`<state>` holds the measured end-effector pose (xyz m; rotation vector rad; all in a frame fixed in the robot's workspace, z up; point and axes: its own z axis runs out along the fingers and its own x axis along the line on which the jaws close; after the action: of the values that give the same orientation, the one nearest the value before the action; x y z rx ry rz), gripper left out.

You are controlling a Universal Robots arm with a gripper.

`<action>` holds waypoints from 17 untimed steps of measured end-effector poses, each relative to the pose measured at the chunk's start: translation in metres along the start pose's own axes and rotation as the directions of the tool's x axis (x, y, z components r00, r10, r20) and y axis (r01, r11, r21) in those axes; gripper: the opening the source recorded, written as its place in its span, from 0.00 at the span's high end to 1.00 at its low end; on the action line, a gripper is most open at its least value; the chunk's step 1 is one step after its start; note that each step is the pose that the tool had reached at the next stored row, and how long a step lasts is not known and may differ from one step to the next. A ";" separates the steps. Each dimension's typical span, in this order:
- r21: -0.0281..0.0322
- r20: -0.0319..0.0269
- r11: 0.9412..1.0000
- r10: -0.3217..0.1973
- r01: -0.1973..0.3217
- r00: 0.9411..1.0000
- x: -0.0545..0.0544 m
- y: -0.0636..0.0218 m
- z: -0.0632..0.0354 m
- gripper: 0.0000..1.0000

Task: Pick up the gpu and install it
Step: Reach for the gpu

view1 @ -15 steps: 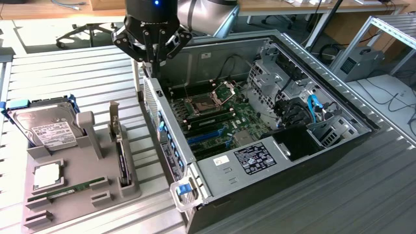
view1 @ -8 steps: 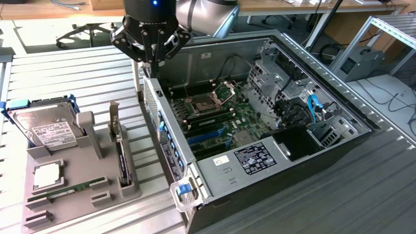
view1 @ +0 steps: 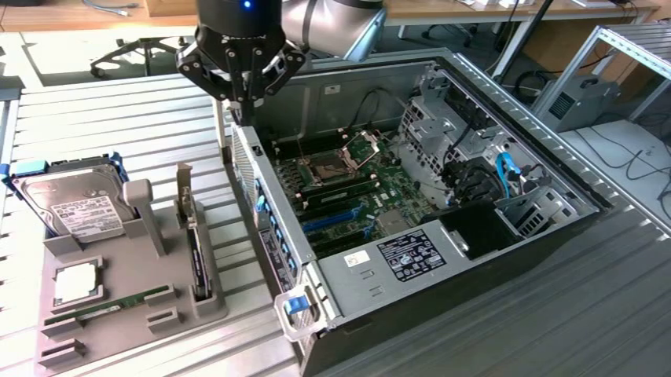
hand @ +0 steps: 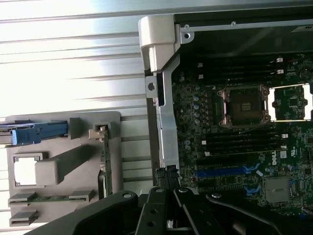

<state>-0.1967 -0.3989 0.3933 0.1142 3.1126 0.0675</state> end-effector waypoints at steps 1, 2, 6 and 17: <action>0.000 0.000 1.000 0.000 0.000 1.000 0.001 -0.0001 0.0000 0.89; 0.000 0.000 1.000 0.000 0.000 1.000 0.001 -0.0001 0.0000 0.89; 0.000 0.000 1.000 0.000 0.000 1.000 0.003 -0.0002 -0.0001 0.89; 0.000 0.000 1.000 0.000 0.000 1.000 0.008 -0.0006 -0.0002 0.89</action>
<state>-0.2052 -0.3989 0.3933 0.1143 3.1127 0.0674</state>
